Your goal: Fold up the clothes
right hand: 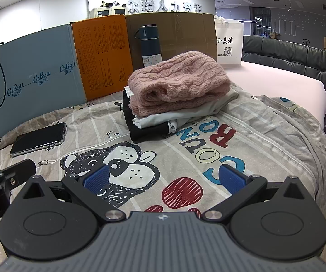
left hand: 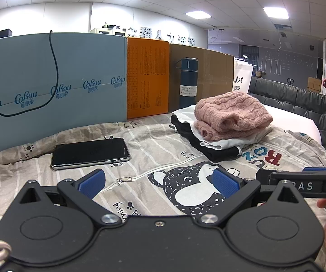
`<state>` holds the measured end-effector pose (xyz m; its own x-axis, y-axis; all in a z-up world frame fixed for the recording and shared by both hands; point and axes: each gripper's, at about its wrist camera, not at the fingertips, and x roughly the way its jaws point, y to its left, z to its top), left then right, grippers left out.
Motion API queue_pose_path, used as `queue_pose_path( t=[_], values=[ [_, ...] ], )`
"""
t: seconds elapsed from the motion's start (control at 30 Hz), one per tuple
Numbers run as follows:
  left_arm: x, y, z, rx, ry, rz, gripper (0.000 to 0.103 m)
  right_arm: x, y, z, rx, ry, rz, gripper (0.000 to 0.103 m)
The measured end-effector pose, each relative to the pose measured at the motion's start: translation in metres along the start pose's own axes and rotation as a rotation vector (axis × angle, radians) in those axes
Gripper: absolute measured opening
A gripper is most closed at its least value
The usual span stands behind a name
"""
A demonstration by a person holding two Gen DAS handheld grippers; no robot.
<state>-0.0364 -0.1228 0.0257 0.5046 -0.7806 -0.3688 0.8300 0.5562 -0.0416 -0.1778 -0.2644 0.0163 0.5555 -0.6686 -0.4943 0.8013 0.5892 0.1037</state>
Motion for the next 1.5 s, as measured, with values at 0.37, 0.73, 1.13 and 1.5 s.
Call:
queue_pose_path(
  t=[0.37,0.73,1.13,1.5],
  values=[
    [-0.0005,-0.0001,0.0003,0.001,0.000,-0.001,0.103,-0.0007,0.0010,0.0007,-0.002,0.000,-0.002,0.103],
    [-0.0003,-0.0001,0.0003,0.002,0.000,-0.004,0.103,-0.0007,0.0027,0.0021,-0.010,0.002,-0.008,0.103],
    [-0.0008,-0.0003,-0.0001,0.001,0.001,-0.006,0.103,-0.0017,0.0029,0.0031,-0.013,0.000,-0.011,0.103],
    [-0.0026,-0.0003,0.0007,-0.002,-0.009,-0.007,0.103,-0.0028,0.0035,0.0024,-0.016,-0.001,-0.012,0.103]
  ],
)
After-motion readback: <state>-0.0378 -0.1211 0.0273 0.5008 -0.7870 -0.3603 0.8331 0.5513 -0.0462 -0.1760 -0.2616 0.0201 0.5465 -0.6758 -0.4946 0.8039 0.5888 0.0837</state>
